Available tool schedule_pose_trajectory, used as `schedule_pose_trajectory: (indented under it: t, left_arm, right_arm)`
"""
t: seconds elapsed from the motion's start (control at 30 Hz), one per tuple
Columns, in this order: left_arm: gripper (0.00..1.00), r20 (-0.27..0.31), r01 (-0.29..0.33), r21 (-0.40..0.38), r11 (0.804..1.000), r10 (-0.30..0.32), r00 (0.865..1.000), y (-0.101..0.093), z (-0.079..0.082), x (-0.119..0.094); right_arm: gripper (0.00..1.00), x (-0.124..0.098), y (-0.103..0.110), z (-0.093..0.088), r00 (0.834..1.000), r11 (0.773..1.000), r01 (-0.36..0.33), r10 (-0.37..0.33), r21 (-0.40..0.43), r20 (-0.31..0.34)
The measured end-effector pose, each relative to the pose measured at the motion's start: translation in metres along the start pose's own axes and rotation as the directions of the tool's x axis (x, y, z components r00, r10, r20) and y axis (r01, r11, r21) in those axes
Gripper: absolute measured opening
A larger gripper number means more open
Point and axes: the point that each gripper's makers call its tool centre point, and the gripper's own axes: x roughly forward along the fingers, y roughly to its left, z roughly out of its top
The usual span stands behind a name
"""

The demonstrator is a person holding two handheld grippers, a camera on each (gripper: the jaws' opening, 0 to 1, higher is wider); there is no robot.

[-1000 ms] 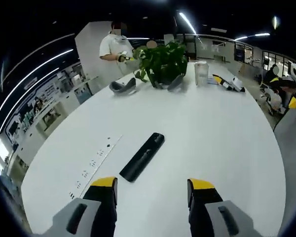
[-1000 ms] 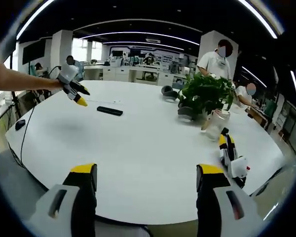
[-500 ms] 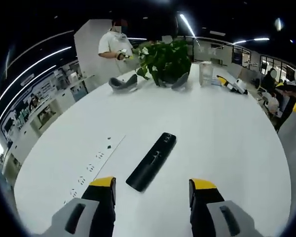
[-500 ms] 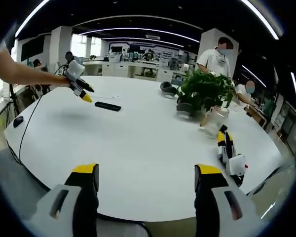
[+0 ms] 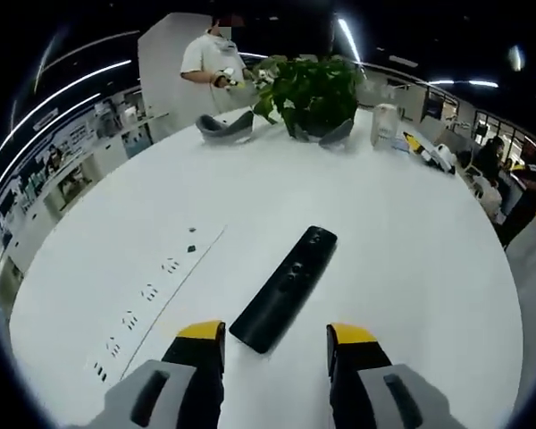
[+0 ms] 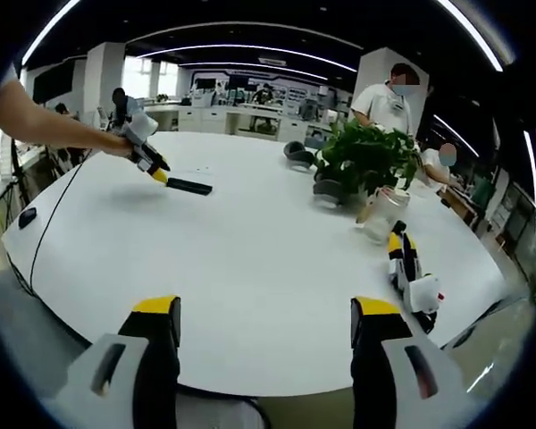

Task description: Press the specified remote control buttons in sequence, fully releasing each button before pressing the next.

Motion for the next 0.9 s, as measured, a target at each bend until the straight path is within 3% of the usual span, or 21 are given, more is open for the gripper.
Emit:
schedule_pose_trajectory:
  t: [0.27,0.37,0.4,0.43,0.5,0.63,0.9]
  left_arm:
    - [0.46,-0.072,0.035,0.037,0.999,-0.033,0.997,0.003,-0.008,0.022]
    - [0.46,-0.081,0.055,0.023,0.998,-0.053,0.995,0.006,-0.008,0.028]
    - [0.45,-0.058,0.054,0.058,0.997,-0.051,0.997,0.010,-0.003,0.029]
    - [0.44,-0.078,0.048,0.020,0.999,-0.046,0.996,0.012,-0.005,0.029]
    - [0.44,-0.071,0.059,0.015,0.998,-0.058,0.996,0.013,-0.002,0.031]
    - [0.42,-0.089,0.064,0.081,0.995,-0.057,0.994,0.015,-0.002,0.032]
    - [0.33,-0.102,0.087,0.104,0.991,-0.076,0.992,0.007,-0.002,0.033]
  right_arm:
    - [0.80,0.002,-0.001,-0.005,1.000,1.000,0.007,-0.007,-0.012,-0.028]
    - [0.80,0.003,-0.002,-0.007,0.999,1.000,0.011,-0.011,-0.013,-0.038]
    - [0.80,0.003,-0.003,-0.007,0.999,1.000,0.013,-0.014,-0.014,-0.041]
    - [0.80,0.003,-0.003,-0.007,0.999,1.000,0.014,-0.015,-0.014,-0.041]
    - [0.80,0.003,-0.003,-0.008,0.999,1.000,0.016,-0.016,-0.013,-0.046]
    - [0.79,0.003,-0.003,-0.009,0.998,1.000,0.013,-0.014,-0.018,-0.054]
    - [0.79,0.002,-0.003,-0.009,0.998,1.000,0.016,-0.017,-0.023,-0.056]
